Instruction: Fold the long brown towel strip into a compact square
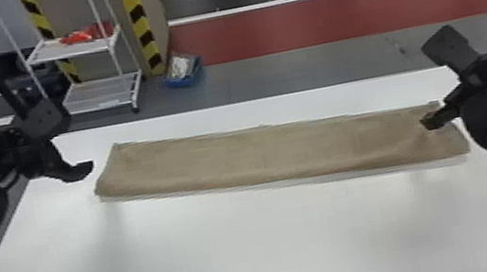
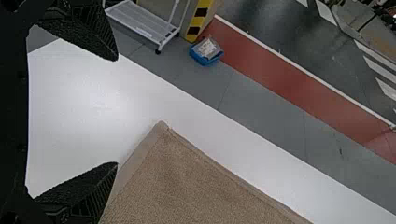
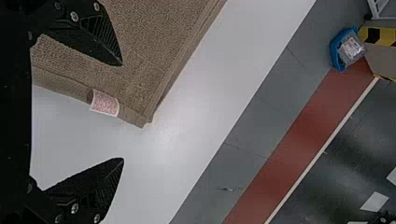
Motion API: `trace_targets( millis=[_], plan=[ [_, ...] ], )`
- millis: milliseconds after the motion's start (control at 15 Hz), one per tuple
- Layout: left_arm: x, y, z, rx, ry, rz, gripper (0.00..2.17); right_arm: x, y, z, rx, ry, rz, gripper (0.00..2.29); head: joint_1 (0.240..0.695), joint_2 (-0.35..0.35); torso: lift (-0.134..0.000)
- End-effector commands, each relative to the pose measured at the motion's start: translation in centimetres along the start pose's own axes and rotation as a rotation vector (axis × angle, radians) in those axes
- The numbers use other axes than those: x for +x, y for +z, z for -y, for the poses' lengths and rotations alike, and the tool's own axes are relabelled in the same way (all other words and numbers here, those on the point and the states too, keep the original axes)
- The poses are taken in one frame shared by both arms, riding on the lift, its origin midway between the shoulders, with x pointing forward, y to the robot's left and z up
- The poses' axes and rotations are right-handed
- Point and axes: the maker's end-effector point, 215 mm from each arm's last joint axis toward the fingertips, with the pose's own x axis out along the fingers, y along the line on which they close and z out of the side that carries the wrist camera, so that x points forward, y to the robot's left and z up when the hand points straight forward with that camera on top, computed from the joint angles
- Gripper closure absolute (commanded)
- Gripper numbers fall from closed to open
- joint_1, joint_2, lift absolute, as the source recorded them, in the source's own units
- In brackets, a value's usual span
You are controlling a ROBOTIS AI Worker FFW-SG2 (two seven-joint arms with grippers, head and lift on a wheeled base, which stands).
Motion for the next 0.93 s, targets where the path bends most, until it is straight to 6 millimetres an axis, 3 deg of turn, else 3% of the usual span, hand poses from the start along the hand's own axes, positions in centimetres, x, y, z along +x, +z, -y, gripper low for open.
trace_targets(
  millis=[0,867],
  plan=[
    [0.03,-0.14,0.07,-0.002,-0.001,-0.002,0.08,-0.01,0.21,-0.05,-0.002,0.001,0.004,0.17,0.68,0.064,-0.125],
    [0.04,-0.3,0.28,-0.004,-0.007,-0.003,0.08,0.08,-0.25,-0.25,0.006,0.007,-0.002,0.17,0.684,0.065,-0.125]
  ],
)
